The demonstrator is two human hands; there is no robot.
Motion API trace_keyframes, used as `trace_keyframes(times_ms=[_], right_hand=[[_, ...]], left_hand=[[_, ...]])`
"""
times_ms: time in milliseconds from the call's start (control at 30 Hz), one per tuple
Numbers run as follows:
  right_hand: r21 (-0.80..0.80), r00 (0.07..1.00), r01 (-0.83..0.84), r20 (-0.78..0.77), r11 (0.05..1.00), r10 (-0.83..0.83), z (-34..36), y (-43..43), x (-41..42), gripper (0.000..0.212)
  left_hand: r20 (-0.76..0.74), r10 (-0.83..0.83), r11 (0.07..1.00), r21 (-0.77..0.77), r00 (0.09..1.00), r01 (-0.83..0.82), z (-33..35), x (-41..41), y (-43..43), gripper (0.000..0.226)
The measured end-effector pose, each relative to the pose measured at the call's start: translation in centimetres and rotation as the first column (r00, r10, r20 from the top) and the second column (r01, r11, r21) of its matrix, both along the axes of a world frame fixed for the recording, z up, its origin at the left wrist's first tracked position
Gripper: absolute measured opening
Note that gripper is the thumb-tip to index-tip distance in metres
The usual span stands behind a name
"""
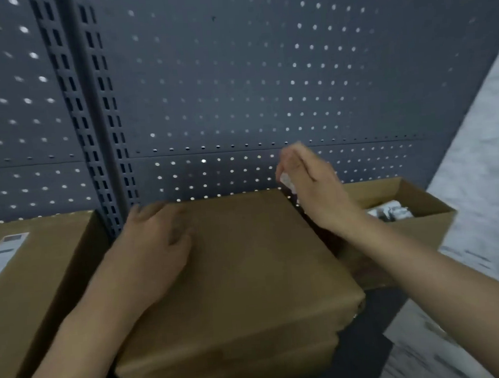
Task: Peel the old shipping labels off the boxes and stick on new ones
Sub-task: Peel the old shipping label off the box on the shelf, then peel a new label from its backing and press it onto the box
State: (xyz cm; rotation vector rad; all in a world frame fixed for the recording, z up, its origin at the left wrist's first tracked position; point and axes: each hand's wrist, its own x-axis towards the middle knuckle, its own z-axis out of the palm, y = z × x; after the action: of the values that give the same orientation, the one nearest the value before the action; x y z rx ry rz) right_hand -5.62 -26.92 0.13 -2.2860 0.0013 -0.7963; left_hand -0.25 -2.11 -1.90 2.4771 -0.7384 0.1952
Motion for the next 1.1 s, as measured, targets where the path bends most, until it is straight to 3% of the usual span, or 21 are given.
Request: trace_keyframes(times_ms=[100, 233, 400, 500, 600, 700, 833, 967, 1100], right_hand=[[-0.035, 0.983, 0.175, -0.055, 0.984, -0.177, 0.3, -2.7, -2.0, 0.028], [-0.143, 0.938, 0.305, -0.127, 0.942, -0.323, 0.1, -6.7, -5.2, 0.033], [-0.234, 0.863, 0.446, -0.143, 0.864, -0.484, -1.1, -11.1, -8.0, 0.044], [-0.18, 0.835, 0.526, -0.077, 0.831, -0.545, -1.4, -12.6, -9.2, 0.023], [-0.23, 0.853, 0.482, -0.097, 0.845, -0.513, -1.4, -13.8, -10.2, 0.014], [-0.303, 0.883, 0.36, -0.194, 0.882, -0.427, -1.8, -14.7, -11.1, 0.034], [-0.333, 0.889, 0.319, -0.22, 0.887, -0.402, -2.7, -16.1, -11.8, 0.017], [-0.249, 0.935, 0.266, -0.17, 0.931, -0.313, -3.2, -17.0, -12.6, 0.019], [-0.207, 0.95, 0.263, -0.117, 0.943, -0.29, -3.9, -17.7, -13.0, 0.036]], left_hand=[[0.113, -0.095, 0.983, -0.146, 0.989, 0.112, 1.3, -1.4, -0.8, 0.04], [0.135, -0.248, 0.926, -0.256, 0.959, 0.276, 1.9, -4.1, -3.8, 0.034], [0.059, -0.461, 0.846, -0.272, 0.885, 0.459, 1.9, -7.5, -8.1, 0.029], [0.05, -0.503, 0.835, -0.231, 0.863, 0.5, 1.6, -9.3, -10.3, 0.017], [0.075, -0.528, 0.834, -0.142, 0.846, 0.533, 0.9, -11.1, -12.4, 0.016], [0.144, -0.532, 0.838, -0.048, 0.834, 0.543, -0.5, -13.1, -14.5, 0.023], [0.212, -0.577, 0.815, 0.099, 0.788, 0.57, -2.6, -16.4, -16.8, 0.022], [0.157, -0.588, 0.809, 0.119, 0.793, 0.576, -4.3, -18.0, -18.8, 0.02], [0.015, -0.533, 0.837, 0.156, 0.846, 0.525, -7.3, -18.2, -20.1, 0.025]])
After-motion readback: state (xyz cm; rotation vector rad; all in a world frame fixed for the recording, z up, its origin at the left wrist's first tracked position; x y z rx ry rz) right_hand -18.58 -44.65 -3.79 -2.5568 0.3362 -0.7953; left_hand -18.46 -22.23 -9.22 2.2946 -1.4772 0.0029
